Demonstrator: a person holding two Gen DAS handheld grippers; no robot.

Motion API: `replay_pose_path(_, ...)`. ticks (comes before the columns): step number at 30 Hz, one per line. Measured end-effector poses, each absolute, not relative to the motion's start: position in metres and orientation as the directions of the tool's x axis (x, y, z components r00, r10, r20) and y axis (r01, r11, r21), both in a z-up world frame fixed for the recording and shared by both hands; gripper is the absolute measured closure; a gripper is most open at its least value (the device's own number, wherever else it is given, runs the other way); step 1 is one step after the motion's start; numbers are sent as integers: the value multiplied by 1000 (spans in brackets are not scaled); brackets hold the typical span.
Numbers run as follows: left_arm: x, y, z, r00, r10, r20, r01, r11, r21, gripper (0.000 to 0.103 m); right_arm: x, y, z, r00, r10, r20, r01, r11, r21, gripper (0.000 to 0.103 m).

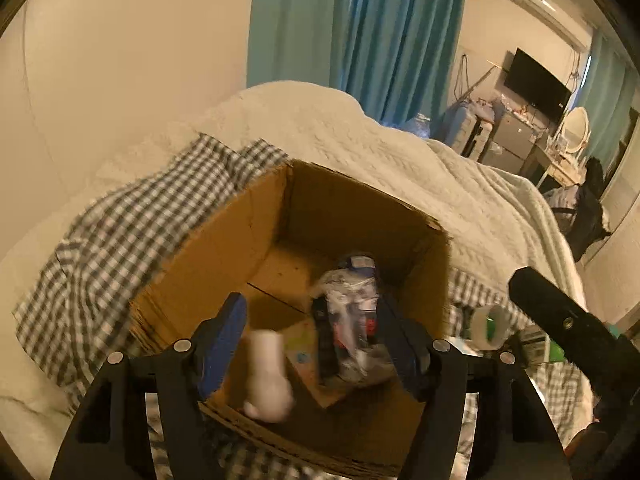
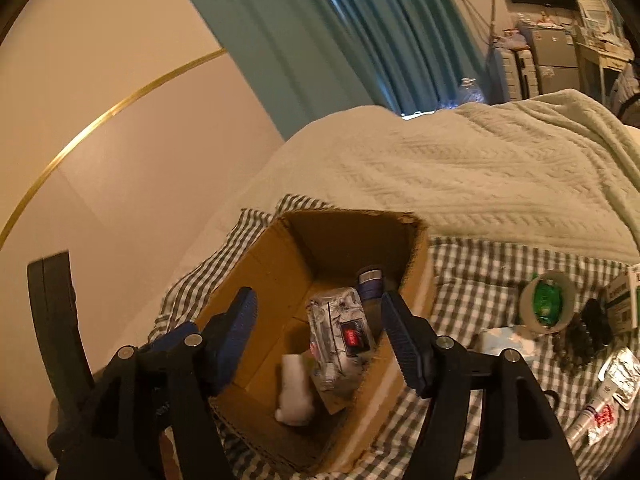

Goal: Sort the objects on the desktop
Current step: 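Carry the white bottle and patterned packet into the cardboard box and release, then grasp the tissue pack with the left gripper while the right grasps the green medicine box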

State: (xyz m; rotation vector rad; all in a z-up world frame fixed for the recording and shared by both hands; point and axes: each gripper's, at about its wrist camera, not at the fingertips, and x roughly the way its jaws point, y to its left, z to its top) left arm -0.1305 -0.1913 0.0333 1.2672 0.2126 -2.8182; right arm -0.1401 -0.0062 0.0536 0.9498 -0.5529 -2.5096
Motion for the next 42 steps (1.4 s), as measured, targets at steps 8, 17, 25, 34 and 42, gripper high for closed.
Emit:
replay_pose_path(8, -111, -128, 35, -663, 83, -744, 14, -992, -123, 25, -111, 65, 68, -753, -355, -555, 107, -897, 429, 32)
replay_pose_path(17, -96, -26, -1, -614, 128, -779, -137, -989, -55, 15, -78, 170, 55, -783, -167, -599, -71, -933, 354, 25)
replay_pose_path(25, -114, 20, -70, -517, 84, -852, -143, -990, -11, 15, -80, 229, 10, -746, -63, -663, -209, -923, 323, 15)
replay_pose_path(34, -155, 37, -130, -450, 69, -890, -105, -994, -24, 15, -116, 255, -48, -703, 12, -711, -266, -932, 247, 7)
replay_pose_path(42, -177, 46, -161, -462, 33, -886, -120, -992, 25, 15, -144, 261, -95, -691, 20, -723, -215, -960, 179, 0)
